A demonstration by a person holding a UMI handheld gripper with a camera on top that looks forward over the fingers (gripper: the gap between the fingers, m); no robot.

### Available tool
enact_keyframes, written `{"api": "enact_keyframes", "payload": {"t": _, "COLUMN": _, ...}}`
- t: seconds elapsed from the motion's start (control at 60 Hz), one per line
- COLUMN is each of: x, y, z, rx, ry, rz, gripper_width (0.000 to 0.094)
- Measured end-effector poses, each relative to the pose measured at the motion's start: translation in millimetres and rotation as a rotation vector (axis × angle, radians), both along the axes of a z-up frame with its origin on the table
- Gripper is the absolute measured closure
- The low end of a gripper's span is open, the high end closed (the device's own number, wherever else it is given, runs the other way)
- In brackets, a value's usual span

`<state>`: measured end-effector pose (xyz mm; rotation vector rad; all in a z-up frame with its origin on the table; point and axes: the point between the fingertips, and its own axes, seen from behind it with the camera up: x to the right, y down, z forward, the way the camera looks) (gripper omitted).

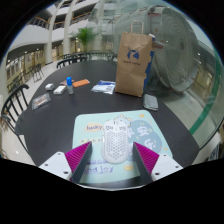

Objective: Arrange mouse

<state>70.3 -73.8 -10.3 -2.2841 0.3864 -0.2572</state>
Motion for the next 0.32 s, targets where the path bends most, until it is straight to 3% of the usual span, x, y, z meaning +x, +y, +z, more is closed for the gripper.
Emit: {"api": "enact_keyframes", "payload": {"t": 0.317, "x": -98, "y": -92, "z": 73, "rx": 0.123, "ry": -0.086, "rz": -0.046, "gripper_width": 0.0087}}
